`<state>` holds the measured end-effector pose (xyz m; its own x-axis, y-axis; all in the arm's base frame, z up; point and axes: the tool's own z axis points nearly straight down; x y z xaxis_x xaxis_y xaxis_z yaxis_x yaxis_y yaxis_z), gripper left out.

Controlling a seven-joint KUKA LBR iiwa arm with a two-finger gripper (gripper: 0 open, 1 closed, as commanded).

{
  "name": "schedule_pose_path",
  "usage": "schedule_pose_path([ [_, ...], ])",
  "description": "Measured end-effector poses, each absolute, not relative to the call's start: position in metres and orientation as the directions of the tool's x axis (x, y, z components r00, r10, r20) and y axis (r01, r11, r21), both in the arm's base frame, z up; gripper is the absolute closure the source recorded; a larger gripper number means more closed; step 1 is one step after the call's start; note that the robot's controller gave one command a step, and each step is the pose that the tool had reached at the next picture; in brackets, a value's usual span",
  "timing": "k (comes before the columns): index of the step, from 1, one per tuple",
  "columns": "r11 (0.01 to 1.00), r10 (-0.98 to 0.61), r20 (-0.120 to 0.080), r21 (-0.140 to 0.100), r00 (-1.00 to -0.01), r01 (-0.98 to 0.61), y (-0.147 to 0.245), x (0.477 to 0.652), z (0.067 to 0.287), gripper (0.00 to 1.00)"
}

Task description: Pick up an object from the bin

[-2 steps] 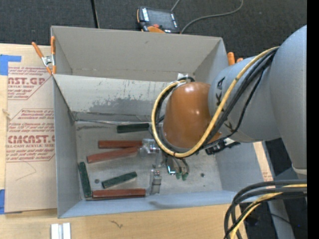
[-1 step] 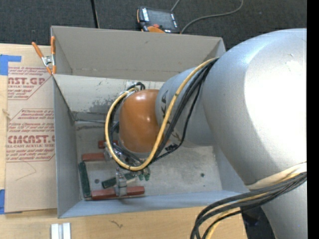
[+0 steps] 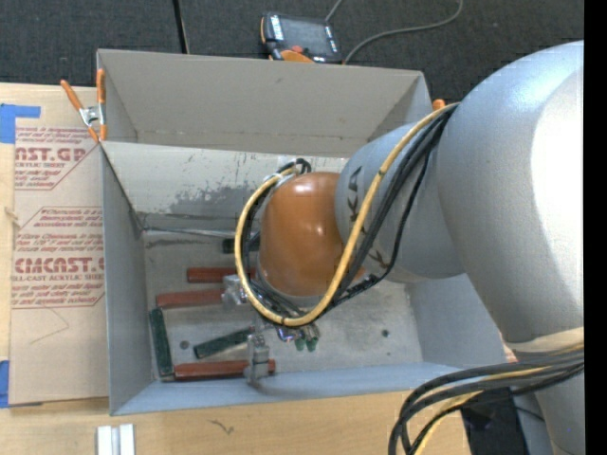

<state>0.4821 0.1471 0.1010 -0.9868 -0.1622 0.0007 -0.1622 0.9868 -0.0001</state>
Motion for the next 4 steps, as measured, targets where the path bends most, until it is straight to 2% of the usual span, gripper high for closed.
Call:
schedule_pose_path([
  [1, 0.969, -0.248, -0.001, 0.001, -0.969, -0.248, 0.188, 0.481, 0.1, 0.0],
  [2, 0.977, -0.214, -0.007, 0.002, -0.977, -0.214, 0.167, 0.487, 0.07, 0.0],
  [3, 0.875, -0.484, -0.007, -0.001, -0.875, -0.484, 0.196, 0.489, 0.071, 0.0],
  [4, 0.876, -0.481, -0.001, 0.0, -0.876, -0.481, 0.195, 0.488, 0.073, 1.0],
])
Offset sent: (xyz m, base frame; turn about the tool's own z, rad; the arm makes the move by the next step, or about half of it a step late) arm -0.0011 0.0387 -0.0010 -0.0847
